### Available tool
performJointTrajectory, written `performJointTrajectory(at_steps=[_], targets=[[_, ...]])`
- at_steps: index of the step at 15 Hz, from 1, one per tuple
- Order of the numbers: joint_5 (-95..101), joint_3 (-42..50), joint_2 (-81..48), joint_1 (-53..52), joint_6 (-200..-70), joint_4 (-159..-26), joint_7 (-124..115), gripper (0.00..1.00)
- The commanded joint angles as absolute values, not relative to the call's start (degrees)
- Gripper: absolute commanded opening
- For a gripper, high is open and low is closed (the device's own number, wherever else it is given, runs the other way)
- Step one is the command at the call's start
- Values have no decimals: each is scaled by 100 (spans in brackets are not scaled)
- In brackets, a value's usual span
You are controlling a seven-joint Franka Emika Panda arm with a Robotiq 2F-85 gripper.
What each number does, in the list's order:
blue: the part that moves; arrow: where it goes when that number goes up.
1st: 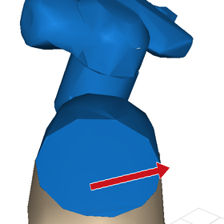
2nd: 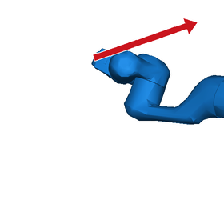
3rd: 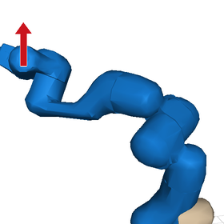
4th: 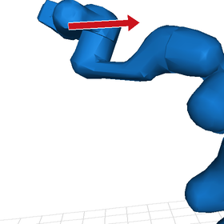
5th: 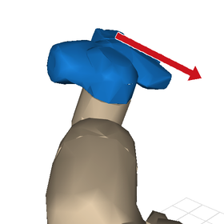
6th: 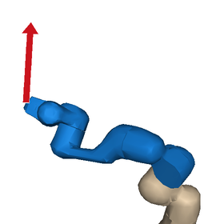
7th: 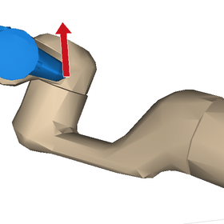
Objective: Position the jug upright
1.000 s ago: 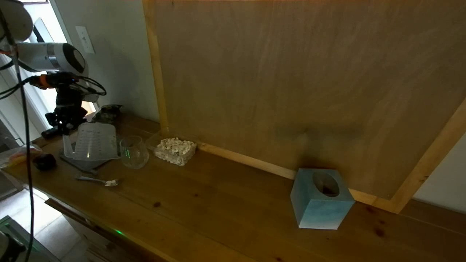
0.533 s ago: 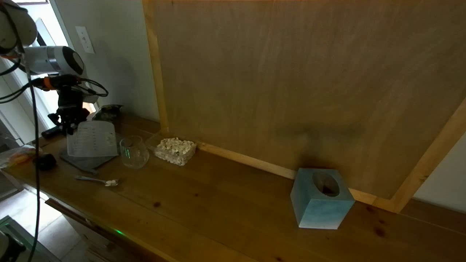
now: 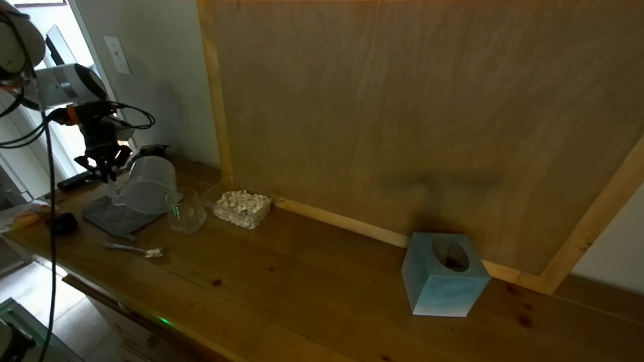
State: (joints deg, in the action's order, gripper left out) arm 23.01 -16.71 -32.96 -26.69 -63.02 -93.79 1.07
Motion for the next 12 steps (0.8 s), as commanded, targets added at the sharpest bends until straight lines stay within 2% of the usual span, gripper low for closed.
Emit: performJointTrajectory(at_steps=[1,9,12], targets=[[2459,-1730,-3435,-2695,-6332,-9156,381,46],[1775,-1663,-2622,-2469,-7432,-9259,-354,100],[1374,-1625,-2038,-2302,-7836,-9540,-627,100]])
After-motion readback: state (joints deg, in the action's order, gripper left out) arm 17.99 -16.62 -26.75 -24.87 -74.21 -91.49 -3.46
